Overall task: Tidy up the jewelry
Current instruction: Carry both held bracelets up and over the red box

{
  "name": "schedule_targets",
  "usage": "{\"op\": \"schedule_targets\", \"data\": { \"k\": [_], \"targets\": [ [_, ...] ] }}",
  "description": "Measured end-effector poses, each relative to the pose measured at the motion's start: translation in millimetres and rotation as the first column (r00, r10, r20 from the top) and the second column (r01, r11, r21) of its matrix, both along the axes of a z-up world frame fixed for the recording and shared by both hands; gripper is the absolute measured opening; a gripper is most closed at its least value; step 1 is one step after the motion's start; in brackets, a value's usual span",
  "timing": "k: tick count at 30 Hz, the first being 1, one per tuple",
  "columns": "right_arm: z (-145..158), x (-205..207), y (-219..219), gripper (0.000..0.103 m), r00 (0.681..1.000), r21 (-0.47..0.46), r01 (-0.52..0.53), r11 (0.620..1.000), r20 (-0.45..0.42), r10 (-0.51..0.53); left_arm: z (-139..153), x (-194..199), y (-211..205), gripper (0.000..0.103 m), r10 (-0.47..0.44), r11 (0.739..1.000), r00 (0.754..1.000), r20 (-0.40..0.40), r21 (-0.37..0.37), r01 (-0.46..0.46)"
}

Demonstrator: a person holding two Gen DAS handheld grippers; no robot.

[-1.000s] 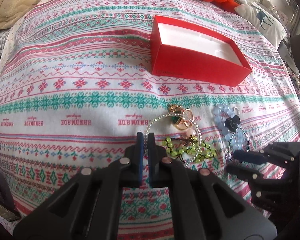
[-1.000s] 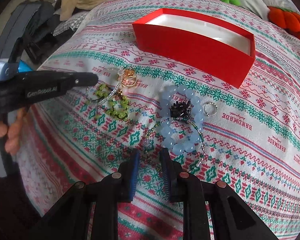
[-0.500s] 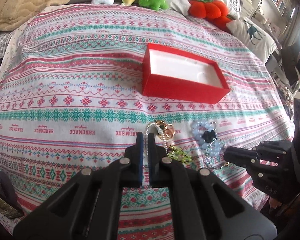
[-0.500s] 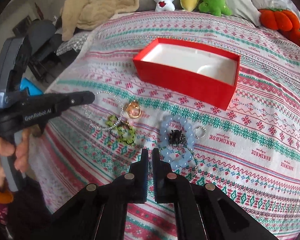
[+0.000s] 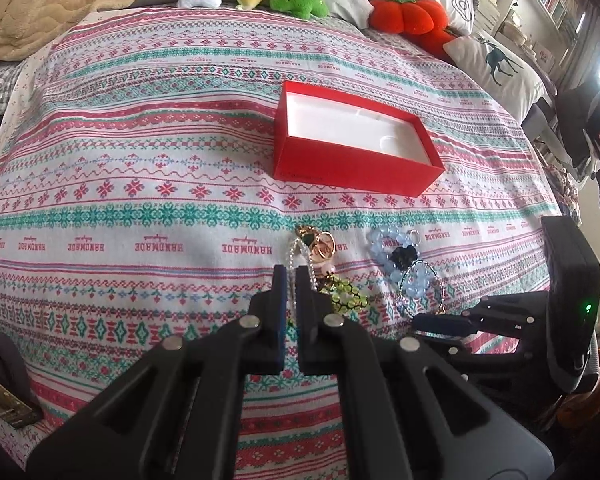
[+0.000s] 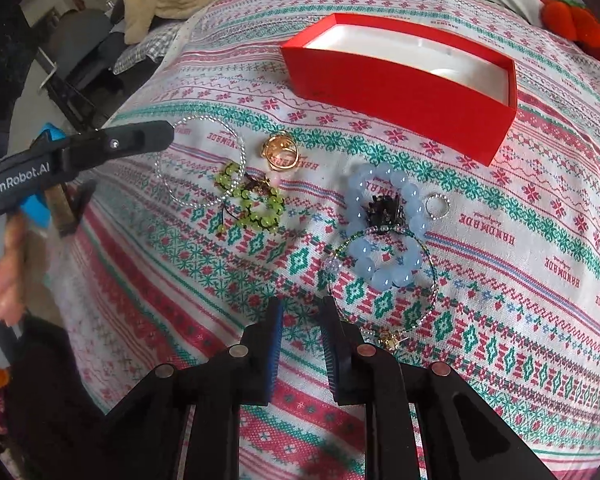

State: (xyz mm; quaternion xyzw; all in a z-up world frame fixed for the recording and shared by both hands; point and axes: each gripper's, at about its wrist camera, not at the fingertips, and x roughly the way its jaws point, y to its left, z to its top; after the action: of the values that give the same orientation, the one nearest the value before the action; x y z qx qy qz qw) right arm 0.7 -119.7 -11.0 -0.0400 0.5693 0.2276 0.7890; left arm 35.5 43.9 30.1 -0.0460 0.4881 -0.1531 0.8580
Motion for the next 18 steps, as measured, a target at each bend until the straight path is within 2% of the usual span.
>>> {"op": "schedule_targets", "data": {
  "k": [5,7,9,13,18],
  "targets": [
    [6,1,1,0.027,1.0,-0.003,0.001,1.0,0.018,-0.001,2,-1,-1,0.005,-0.005,1.0,1.0,0.003,-0.002,0.005],
    [5,1,-2,0.034,1.0,-0.004,0.011,1.0,0.016,-0.011,3,-2,-2,0.005,-0.006,1.0,1.0,0.004,-0.002,0.007],
    [6,1,-4,0.051,1.0,0.003,0.022,1.0,0.019,-0.022,3,-2,-3,0.005,-0.007,1.0,1.0,0.005,-0.001,0.007],
    [7,3,-5,0.052,1.0,0.029,0.023,0.999,0.016,-0.024,3,-2,-3,0.005,-0.008,1.0,1.0,0.004,0.001,0.008],
    [-13,13,0,0.047,0.999,0.026,0.027,0.999,-0.045,-0.026,1,-2,-5,0.005,-0.005,1.0,1.0,0.0,0.004,0.005]
  ]
}}
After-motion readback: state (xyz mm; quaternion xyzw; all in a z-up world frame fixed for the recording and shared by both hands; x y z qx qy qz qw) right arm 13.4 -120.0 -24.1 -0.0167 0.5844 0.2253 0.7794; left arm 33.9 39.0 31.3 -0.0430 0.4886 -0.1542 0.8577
